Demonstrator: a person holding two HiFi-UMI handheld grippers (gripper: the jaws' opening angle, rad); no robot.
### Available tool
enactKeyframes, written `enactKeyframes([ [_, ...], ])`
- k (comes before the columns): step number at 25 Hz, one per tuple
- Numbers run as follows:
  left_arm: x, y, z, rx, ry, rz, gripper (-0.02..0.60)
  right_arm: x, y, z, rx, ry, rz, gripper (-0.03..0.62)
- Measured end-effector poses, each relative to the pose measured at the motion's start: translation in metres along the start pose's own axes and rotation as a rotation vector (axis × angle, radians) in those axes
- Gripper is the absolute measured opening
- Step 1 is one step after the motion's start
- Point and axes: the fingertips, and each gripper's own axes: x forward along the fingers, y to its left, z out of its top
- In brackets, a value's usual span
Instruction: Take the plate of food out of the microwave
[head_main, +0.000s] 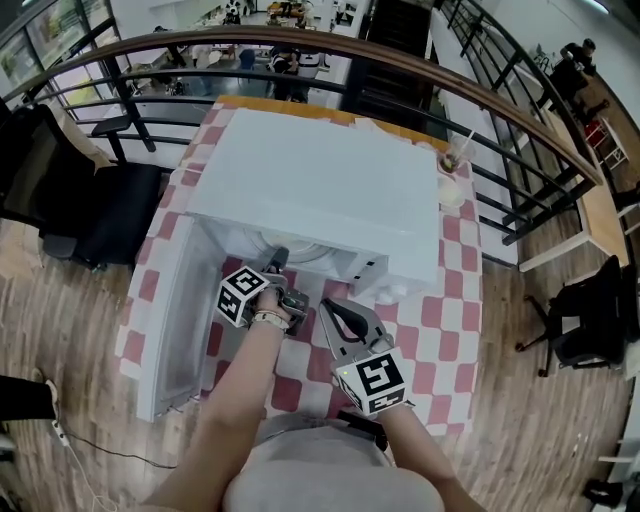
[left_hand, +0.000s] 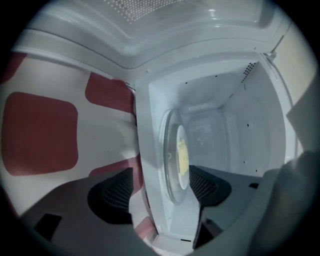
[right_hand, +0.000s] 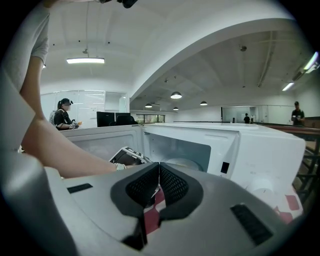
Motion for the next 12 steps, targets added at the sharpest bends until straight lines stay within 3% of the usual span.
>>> enactKeyframes([
  [5,0.014,0.004,0.001,-0.041,-0.015,0.061,0.341,0.001,-0.003,-0.004,0.005,0.016,0.0,0.028],
  [12,0.022,0.007,0.003,-0.036,-0.049,0.167,0.344,0.001,-0.012,-0.007,0.013,0.029,-0.019,0.028],
])
